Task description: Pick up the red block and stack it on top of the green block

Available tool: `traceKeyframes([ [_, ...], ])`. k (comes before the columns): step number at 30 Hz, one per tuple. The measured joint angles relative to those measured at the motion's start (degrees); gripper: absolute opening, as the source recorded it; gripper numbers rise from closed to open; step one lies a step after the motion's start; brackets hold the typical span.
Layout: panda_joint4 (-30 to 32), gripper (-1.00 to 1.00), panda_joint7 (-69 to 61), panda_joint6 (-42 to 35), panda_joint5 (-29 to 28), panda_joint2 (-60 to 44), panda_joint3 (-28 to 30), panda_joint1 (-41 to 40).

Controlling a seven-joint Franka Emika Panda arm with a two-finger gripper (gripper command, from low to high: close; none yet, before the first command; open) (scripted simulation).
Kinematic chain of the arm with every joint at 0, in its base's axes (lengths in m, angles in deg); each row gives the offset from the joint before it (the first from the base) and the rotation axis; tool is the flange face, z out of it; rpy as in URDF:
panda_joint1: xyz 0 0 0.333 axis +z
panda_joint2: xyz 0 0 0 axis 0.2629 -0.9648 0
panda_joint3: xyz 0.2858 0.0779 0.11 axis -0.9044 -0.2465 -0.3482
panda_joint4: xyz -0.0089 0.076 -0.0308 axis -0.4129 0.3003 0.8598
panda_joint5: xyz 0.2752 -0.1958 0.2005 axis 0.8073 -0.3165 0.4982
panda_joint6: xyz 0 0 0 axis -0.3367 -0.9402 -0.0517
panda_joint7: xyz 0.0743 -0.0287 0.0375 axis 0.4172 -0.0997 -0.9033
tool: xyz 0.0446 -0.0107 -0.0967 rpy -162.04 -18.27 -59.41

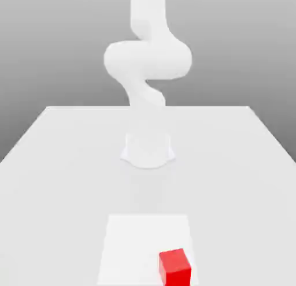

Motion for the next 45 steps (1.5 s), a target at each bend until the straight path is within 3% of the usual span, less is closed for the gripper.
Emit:
traceKeyframes([
  [24, 7.03, 0.00, -6.97, 18.17, -0.48, -50.21, -1.32, 3.84],
  [29, 6.40, 0.00, -7.01, 25.31, -1.09, -60.59, -1.10, 4.26],
  [30, 6.09, -1.00, -6.96, 26.99, -1.18, -62.62, -1.01, 4.34],
  [37, 6.03, -1.00, -6.90, 27.37, -1.25, -63.11, -1.03, 4.33],
  [42, 7.02, -1.00, -6.94, 20.08, -0.67, -54.84, -1.22, 3.63],
  [45, 3.36, -1.00, -3.93, 17.07, 1.43, -55.57, 2.41, 0.49],
])
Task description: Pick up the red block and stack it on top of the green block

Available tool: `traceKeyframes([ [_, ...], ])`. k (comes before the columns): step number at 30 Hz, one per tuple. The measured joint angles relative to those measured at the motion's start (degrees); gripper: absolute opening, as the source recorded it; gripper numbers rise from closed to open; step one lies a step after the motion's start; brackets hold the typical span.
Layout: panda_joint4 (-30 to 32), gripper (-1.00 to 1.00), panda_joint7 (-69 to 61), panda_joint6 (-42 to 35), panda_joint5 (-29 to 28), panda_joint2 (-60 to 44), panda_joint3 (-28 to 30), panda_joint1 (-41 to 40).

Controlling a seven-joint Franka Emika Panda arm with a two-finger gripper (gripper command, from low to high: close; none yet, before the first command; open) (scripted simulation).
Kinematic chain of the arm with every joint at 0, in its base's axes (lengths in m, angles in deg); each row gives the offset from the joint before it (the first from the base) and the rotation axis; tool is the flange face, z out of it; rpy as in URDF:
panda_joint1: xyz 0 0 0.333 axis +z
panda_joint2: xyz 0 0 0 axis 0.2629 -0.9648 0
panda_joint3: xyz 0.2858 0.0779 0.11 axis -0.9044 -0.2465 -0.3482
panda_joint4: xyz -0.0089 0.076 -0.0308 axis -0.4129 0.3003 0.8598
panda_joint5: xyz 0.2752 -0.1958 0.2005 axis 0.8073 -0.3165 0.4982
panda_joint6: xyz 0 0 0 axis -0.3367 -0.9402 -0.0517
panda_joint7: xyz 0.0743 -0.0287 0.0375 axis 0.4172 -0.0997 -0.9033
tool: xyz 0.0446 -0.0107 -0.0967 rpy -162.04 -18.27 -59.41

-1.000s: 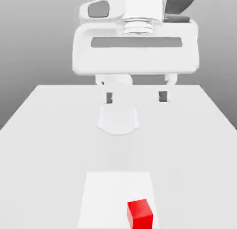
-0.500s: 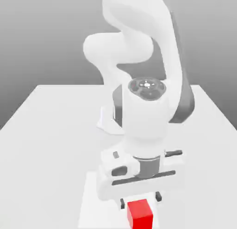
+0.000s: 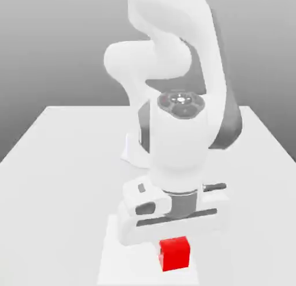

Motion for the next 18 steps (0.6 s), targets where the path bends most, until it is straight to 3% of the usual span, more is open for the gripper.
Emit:
traceKeyframes([
  [12, -17.00, -1.00, 13.41, -10.19, 9.77, -8.25, 15.27, -15.59],
  [15, -18.95, -1.00, 13.09, -6.83, 12.93, -13.95, 14.88, -18.26],
  [16, -19.17, 1.00, 12.73, -5.62, 13.66, -15.44, 14.47, -18.73],
  [18, -19.17, 1.00, 12.73, -5.62, 13.66, -15.44, 14.47, -18.73],
])
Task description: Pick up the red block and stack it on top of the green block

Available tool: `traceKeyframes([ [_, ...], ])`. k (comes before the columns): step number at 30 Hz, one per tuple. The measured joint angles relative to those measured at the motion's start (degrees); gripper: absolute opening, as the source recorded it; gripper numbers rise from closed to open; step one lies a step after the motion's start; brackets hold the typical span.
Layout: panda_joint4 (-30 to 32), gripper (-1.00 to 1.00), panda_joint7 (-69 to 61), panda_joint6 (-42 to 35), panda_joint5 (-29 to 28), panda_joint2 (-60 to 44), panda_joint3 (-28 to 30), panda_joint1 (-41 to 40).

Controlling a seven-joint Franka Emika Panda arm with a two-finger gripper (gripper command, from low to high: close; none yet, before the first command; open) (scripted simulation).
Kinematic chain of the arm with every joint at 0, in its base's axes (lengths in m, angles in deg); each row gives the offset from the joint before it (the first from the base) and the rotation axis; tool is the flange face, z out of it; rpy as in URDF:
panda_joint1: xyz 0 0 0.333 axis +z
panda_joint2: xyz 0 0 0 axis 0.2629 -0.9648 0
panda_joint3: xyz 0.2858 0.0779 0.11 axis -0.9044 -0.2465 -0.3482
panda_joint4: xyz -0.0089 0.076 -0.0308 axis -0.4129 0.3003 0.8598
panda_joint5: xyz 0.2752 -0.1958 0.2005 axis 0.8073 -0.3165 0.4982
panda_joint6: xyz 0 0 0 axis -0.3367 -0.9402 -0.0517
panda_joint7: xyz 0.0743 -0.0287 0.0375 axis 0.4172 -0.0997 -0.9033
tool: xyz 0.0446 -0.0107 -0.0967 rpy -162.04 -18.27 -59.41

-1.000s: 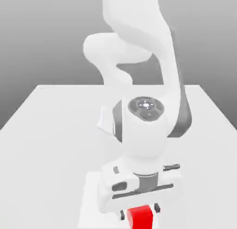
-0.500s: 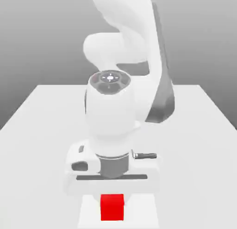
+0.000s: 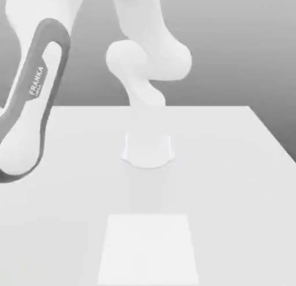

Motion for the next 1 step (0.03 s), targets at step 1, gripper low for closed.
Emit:
traceKeyframes([
  [1, 0.00, 1.00, 0.00, 0.00, 0.00, 0.00, 0.00, 0.00],
])
